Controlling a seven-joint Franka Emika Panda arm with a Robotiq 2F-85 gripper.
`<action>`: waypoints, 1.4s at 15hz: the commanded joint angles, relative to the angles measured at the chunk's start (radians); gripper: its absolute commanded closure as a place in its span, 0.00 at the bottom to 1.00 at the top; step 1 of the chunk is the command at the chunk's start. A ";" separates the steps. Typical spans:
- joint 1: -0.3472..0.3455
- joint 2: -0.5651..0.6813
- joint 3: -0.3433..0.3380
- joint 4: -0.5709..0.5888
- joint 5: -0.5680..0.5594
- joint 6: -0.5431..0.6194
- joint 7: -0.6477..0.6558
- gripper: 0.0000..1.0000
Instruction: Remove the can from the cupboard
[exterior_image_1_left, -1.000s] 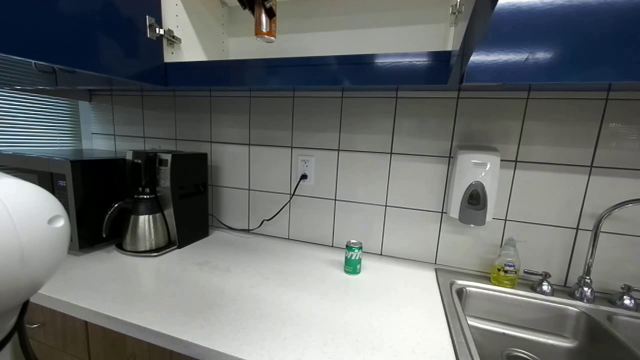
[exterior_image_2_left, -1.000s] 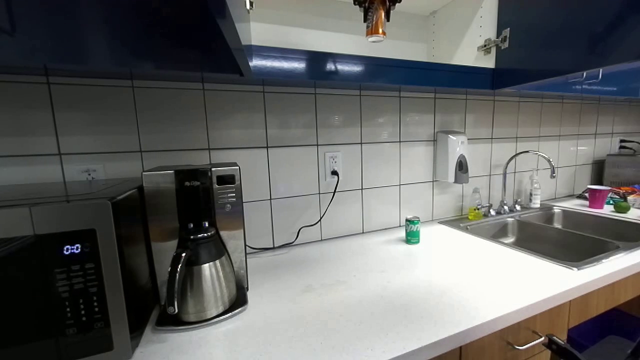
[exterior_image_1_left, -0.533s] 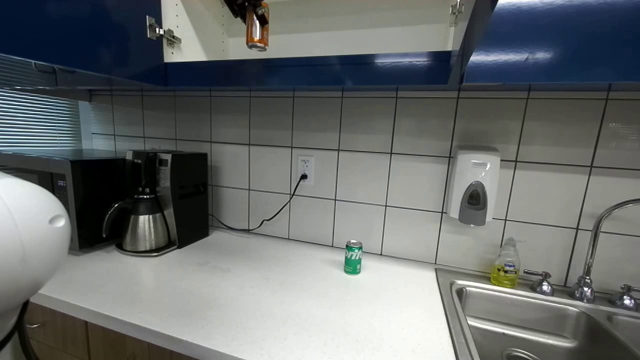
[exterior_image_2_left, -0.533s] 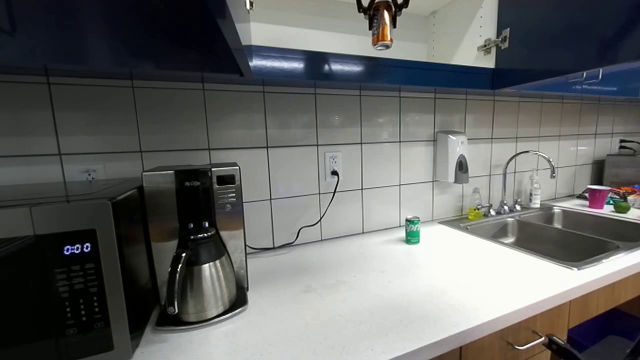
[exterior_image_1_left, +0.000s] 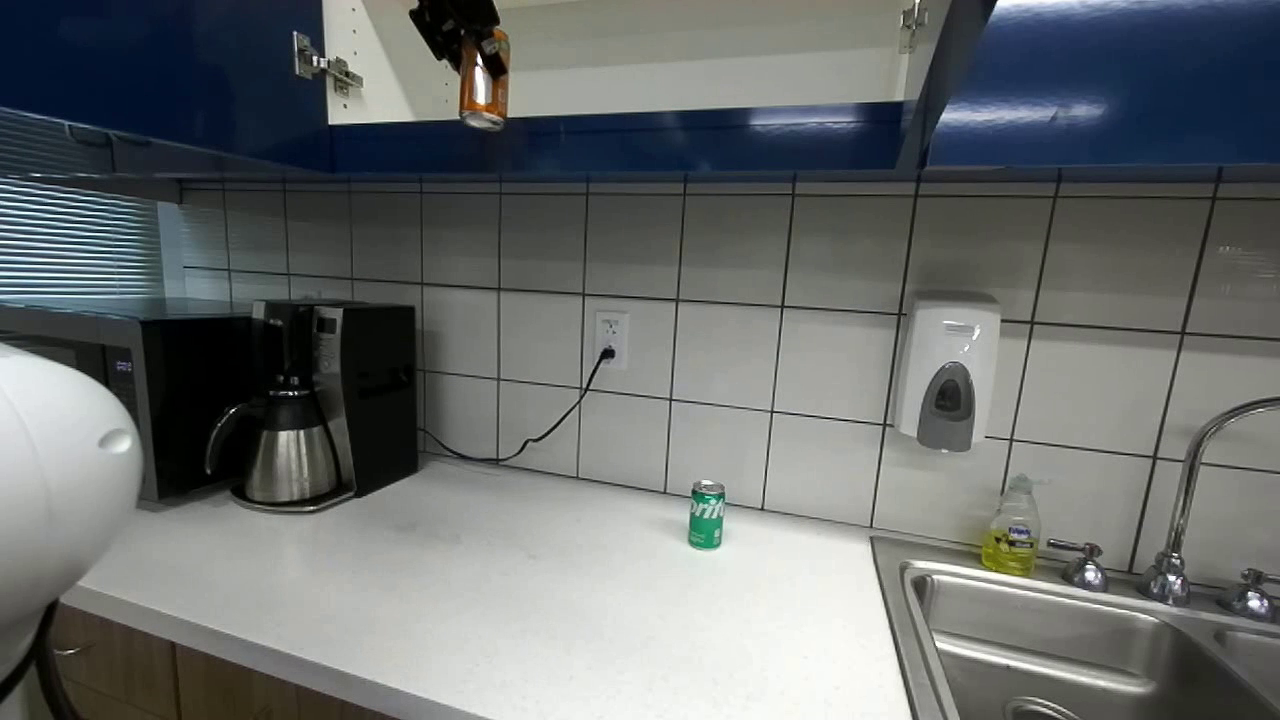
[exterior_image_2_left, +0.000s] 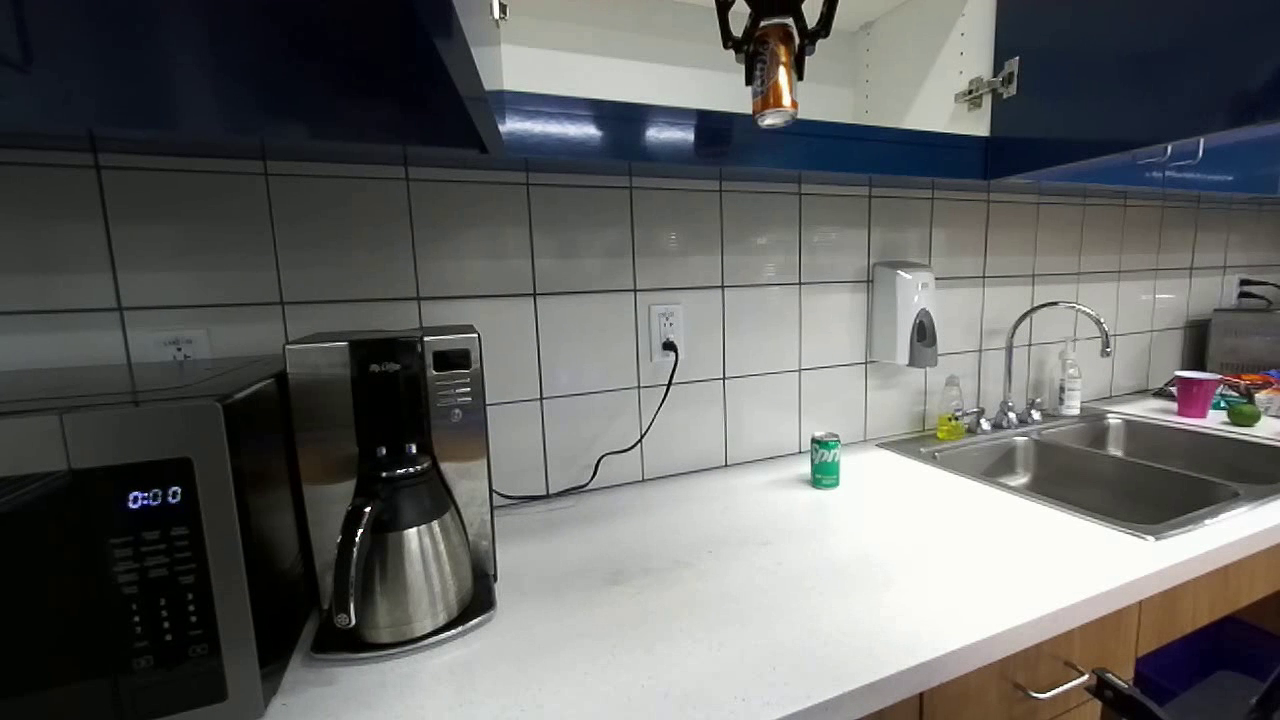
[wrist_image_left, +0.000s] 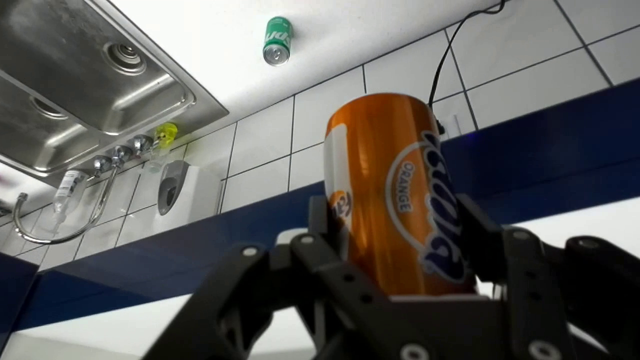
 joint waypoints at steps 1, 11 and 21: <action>-0.042 -0.088 0.028 -0.159 0.055 0.091 -0.002 0.62; -0.086 -0.102 0.031 -0.420 0.108 0.288 -0.026 0.62; -0.102 -0.065 0.034 -0.551 0.105 0.428 -0.026 0.62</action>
